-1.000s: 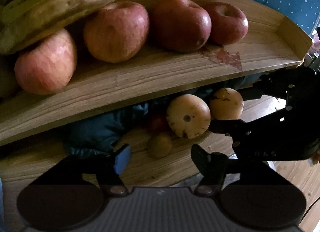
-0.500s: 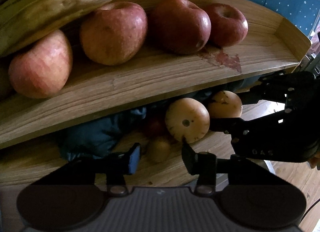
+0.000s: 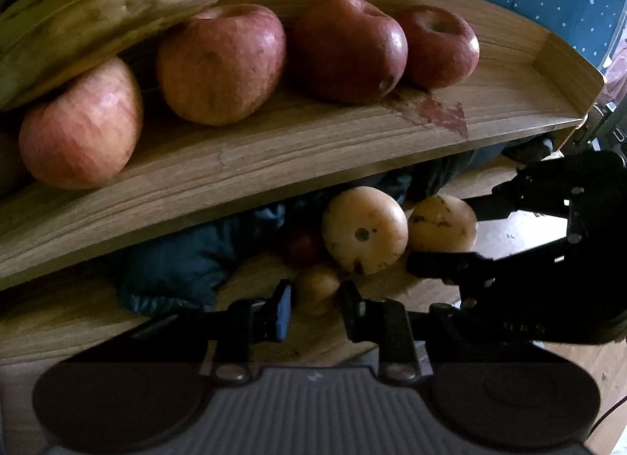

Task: Organize fruits
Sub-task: 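Close the left tool on the brown fruit while the right tool closes on the pale pear, then carry the brown fruit with the left tool while the right tool carries the pear to the tray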

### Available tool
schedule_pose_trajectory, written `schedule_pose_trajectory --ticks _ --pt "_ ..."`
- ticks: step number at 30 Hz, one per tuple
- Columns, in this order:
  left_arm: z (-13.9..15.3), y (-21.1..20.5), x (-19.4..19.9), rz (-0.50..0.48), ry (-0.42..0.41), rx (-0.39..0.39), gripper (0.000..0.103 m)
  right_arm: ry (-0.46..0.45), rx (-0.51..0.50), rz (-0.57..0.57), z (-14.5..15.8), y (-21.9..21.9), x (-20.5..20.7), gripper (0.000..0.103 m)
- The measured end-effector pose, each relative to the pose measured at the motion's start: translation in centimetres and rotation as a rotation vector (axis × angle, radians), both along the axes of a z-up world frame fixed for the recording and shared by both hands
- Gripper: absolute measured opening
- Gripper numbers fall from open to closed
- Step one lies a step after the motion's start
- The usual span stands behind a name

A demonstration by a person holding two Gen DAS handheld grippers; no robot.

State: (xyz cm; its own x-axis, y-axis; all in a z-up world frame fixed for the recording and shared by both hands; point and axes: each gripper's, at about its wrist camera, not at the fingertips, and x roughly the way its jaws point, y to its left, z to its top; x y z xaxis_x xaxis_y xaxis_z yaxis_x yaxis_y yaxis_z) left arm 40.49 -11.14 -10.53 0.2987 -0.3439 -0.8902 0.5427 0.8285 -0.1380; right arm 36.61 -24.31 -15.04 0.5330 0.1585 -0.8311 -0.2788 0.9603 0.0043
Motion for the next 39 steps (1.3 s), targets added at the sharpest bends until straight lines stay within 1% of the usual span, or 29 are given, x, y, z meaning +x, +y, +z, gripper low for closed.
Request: schedule_pose_trajectory --ticks 5,10,15,16,24,39 --pt "0.1 0.0 -0.3 -0.002 0.020 -0.011 0.029 0.005 0.005 0.011 0.1 0.7 -1.0 0.050" --pt "0.4 0.1 -1.0 -0.012 0.022 -0.016 0.029 -0.004 0.009 0.009 0.7 1.3 -1.6 0.050" --pt "0.8 -0.4 -1.7 -0.024 0.017 -0.021 0.029 -0.011 0.010 0.004 1.2 1.3 -2.2 0.050" --pt "1.0 -0.4 -1.9 -0.027 0.014 -0.023 0.029 -0.013 0.011 0.003 1.4 0.7 -2.0 0.050" --pt "2.0 -0.3 -3.2 -0.043 0.001 -0.027 0.029 -0.034 0.018 -0.012 2.6 -0.1 -3.6 0.050" --pt "2.9 -1.0 -7.1 -0.094 0.000 -0.040 0.029 -0.064 0.042 -0.048 3.8 -0.3 -8.2 0.050"
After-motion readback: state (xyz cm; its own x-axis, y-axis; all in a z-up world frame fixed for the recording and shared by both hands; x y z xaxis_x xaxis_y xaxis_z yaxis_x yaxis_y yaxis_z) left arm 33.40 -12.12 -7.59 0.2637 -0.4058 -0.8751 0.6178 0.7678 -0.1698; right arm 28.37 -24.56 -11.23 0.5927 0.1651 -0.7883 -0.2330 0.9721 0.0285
